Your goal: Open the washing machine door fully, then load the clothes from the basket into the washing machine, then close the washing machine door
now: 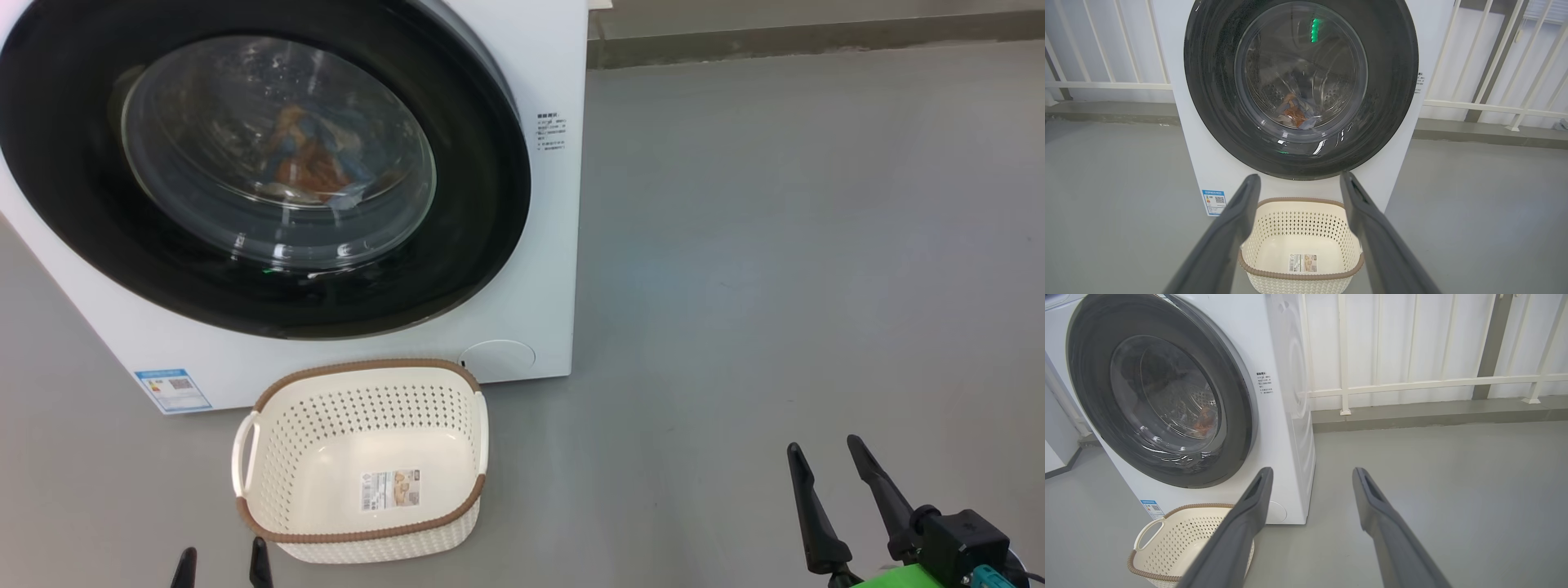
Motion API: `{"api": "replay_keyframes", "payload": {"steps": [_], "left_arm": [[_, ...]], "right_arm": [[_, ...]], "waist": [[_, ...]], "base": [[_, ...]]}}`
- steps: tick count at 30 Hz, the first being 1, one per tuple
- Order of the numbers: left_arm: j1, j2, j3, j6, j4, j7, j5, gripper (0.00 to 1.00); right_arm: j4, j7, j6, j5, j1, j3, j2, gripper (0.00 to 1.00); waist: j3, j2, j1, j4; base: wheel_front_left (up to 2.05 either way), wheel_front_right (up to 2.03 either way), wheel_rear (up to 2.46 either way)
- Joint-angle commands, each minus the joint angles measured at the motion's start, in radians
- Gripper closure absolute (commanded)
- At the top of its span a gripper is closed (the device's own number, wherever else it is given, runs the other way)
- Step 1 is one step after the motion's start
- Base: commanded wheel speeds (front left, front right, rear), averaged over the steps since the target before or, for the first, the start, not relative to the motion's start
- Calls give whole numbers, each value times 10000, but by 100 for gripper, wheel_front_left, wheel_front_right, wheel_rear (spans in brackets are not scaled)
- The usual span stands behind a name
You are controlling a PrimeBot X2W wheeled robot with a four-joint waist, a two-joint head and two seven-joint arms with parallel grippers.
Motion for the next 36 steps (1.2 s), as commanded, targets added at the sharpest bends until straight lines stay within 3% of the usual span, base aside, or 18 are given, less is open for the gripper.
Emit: {"api": "replay_keyframes", "payload": {"steps": [1, 17, 18, 30, 36], "left_arm": [[-165, 106, 283, -40, -186, -82, 40, 0], [-185, 106, 362, -270, -84, -82, 29, 0], [0, 4, 40, -270, 117, 0, -2, 100], [-172, -75, -5, -332, 636, 211, -852, 100], [-366, -24, 18, -399, 770, 345, -1564, 100]], "right_arm": [[-263, -49, -15, -131, -127, 237, -35, 0], [-203, -49, -15, -38, -138, 258, 2, 0], [27, 0, 0, 10, 0, 2, 38, 100], [554, 222, -1, 838, -70, -32, 72, 100], [608, 397, -2, 1525, -161, -65, 70, 100]], "waist": [[0, 0, 0, 19], [-21, 0, 0, 81], [-21, 0, 0, 83], [-27, 0, 22, 81], [10, 0, 1, 77]], "base": [[0, 0, 0], [0, 0, 0], [0, 0, 0], [0, 0, 0], [0, 0, 0]]}}
